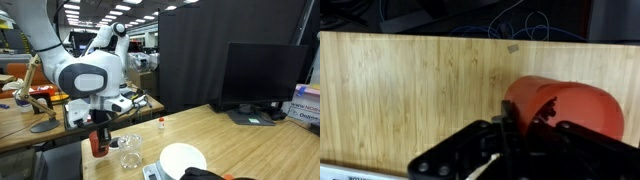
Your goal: Move the red cup to the front of the desk
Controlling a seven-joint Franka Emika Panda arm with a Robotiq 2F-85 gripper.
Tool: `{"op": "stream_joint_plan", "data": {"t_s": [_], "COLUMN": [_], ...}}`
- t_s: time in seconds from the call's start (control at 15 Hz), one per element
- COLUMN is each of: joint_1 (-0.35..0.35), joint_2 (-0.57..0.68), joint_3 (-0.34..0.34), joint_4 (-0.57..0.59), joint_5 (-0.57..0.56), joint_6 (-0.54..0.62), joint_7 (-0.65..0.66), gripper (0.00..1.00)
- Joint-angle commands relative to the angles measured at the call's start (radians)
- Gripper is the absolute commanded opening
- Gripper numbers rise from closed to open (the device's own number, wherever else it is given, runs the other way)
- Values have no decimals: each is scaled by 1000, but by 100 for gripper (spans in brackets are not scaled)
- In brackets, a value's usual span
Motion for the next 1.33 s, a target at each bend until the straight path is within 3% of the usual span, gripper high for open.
{"op": "stream_joint_plan", "data": {"t_s": [0.0,0.33,0.4,0.47,0.6,1.07,1.2,1.27], "joint_1": [4,-5,-8,-9,-12,-23,-17,-19], "joint_2": [43,105,100,97,79,-21,7,-5], "joint_3": [-4,8,10,11,14,-13,-14,-16], "joint_4": [-8,40,43,44,33,-1,23,22], "joint_5": [-8,25,27,28,33,6,13,13], "joint_6": [67,90,84,82,80,69,74,72], "joint_7": [17,-1,-9,-12,-18,-38,-21,-25], "gripper": [1,1,30,31,43,92,100,87]}}
